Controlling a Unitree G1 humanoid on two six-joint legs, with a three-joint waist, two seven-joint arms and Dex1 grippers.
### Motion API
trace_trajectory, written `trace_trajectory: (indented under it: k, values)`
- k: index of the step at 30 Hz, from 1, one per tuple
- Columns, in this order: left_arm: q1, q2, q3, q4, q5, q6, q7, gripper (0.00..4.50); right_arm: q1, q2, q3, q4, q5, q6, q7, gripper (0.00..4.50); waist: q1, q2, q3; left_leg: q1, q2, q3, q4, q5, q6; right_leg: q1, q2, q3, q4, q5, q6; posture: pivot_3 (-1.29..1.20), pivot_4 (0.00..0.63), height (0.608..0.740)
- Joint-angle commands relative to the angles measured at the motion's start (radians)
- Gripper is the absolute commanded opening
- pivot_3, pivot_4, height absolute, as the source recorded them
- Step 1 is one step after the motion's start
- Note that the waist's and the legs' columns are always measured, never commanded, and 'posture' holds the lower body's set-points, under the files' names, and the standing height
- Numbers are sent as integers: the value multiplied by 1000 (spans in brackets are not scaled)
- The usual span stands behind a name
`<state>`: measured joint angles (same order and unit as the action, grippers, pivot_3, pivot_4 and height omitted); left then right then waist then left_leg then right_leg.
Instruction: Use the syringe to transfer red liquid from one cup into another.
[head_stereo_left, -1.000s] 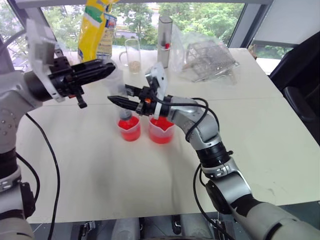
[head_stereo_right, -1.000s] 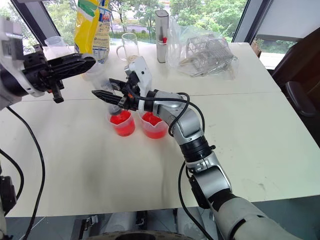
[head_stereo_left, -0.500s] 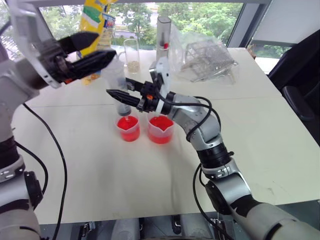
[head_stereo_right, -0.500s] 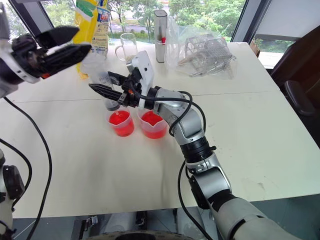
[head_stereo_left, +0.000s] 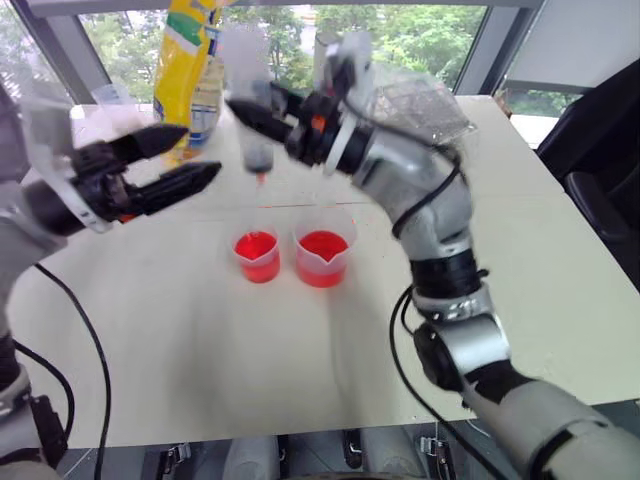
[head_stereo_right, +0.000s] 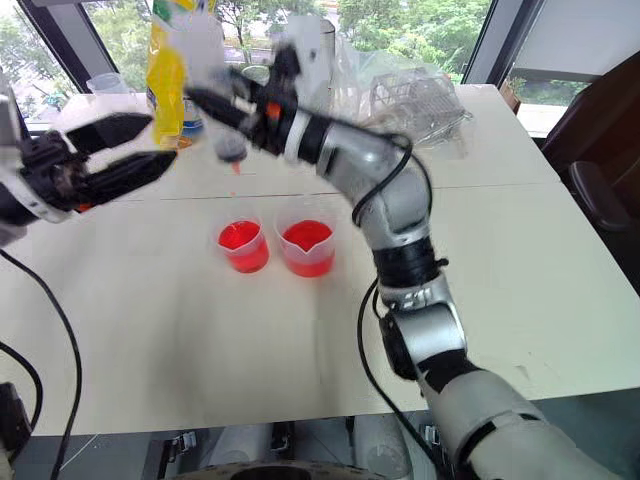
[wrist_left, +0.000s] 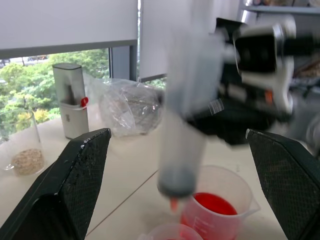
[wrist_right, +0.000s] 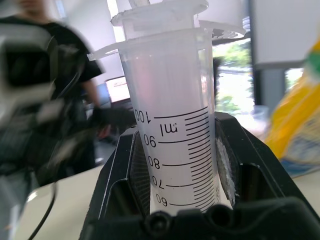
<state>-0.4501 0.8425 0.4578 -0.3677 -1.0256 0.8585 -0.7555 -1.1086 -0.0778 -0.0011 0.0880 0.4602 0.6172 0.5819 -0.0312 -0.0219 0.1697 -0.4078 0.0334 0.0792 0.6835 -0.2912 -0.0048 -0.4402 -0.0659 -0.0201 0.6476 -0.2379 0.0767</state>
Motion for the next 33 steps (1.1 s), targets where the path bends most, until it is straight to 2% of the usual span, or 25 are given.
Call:
trace_trajectory:
  k: [1, 5, 9, 13, 16, 25, 33]
  values:
    - [3, -13, -34, -35, 29, -49, 2, 4468, -131, -85, -114, 35, 70, 216, -86, 1424, -1, 0, 0, 0, 0, 0, 0, 0, 0, 0, 0, 0, 0, 0, 0, 0, 150, 740]
    - [-4, -27, -90, -34, 64, -86, -16, 4468, -251, -224, -160, 168, 56, 473, -172, 1424, -3, 0, 0, 0, 0, 0, -1, 0, 0, 0, -1, 0, -1, -1, -3, 0, 150, 740]
    - [-26, -47, -135, -29, 83, -115, -23, 4468, -324, -345, -132, 311, -10, 683, -235, 1424, -7, 0, 0, -1, 0, 1, -1, -1, 1, 0, -1, 0, -2, -1, -3, 0, 150, 740]
    - [-33, -56, -162, -28, 102, -132, -29, 4468, -331, -399, -82, 382, -47, 829, -242, 1424, -13, 0, 0, -2, 0, 2, -2, -1, 2, -1, 0, 1, -3, -1, -2, 0, 150, 740]
    - [-35, -64, -177, -22, 114, -139, -33, 4468, -251, -433, -26, 382, -35, 965, -240, 1424, -13, 0, 0, -2, 0, 3, -3, -2, 3, -3, 2, 3, -4, 0, 0, 0, 150, 740]
    - [-48, -64, -196, -15, 127, -144, -46, 4468, -66, -439, 16, 376, 113, 997, -352, 1424, -11, 0, 0, -2, 0, 3, -2, -2, 3, -2, 3, 3, -4, 1, 1, 0, 150, 740]
    - [-57, -60, -201, -17, 137, -145, -46, 4468, 19, -414, -32, 374, 100, 997, -458, 1424, -11, 0, 0, -2, 0, 3, -2, -2, 3, -2, 3, 3, -4, 0, 1, 0, 150, 740]
